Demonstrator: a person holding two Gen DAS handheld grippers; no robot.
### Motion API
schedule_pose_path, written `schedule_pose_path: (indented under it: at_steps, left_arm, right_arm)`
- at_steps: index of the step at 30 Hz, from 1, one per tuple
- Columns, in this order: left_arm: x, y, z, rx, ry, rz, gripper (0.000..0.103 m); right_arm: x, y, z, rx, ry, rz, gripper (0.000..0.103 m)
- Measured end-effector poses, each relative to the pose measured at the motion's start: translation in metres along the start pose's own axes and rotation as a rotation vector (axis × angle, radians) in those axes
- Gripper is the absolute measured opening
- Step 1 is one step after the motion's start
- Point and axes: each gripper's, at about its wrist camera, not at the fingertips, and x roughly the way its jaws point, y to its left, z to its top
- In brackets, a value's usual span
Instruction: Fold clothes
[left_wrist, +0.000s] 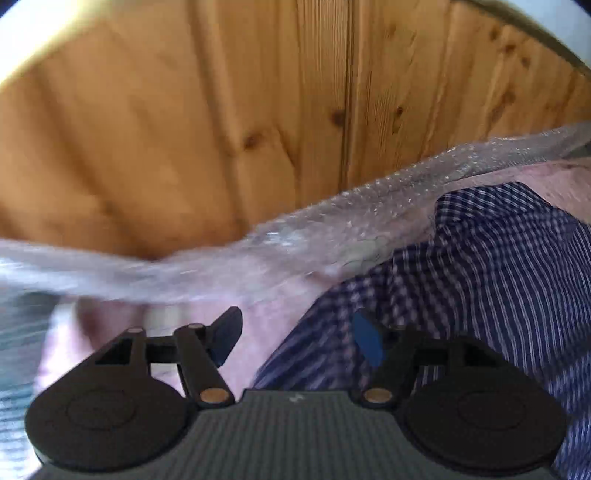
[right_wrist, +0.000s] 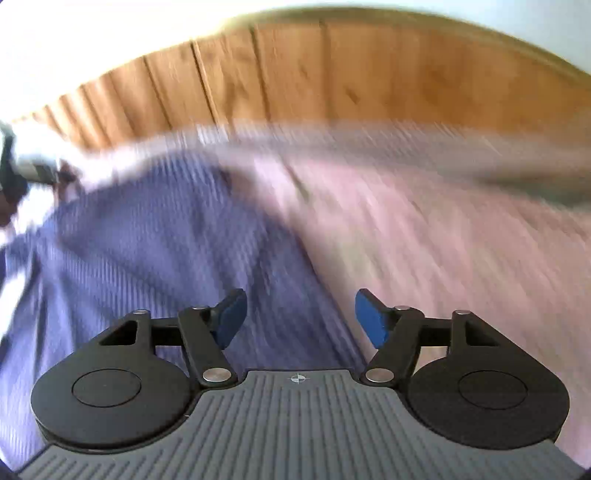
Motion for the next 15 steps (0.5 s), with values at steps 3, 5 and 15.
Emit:
schedule_pose_path:
  at_steps: [3, 5, 15]
  left_arm:
    - [0.022, -0.009, 0.006, 0.018, 0.024, -0.058, 0.045]
    - [0.027, -0.013, 0.006, 0.031, 0.012, -0.011, 0.006]
    - [-0.012, -0.006, -0.006, -0.095, -0.095, 0.024, 0.015]
  right_arm:
    - [0.082, 0.0, 0.028, -0.037, 0.044, 0.058, 0.07]
    - [0.125, 0.001, 0.035, -0.073, 0.126, 0.123, 0.039]
    - [0.137, 0.028, 0.027, -0.198, 0.082, -0.13, 0.033]
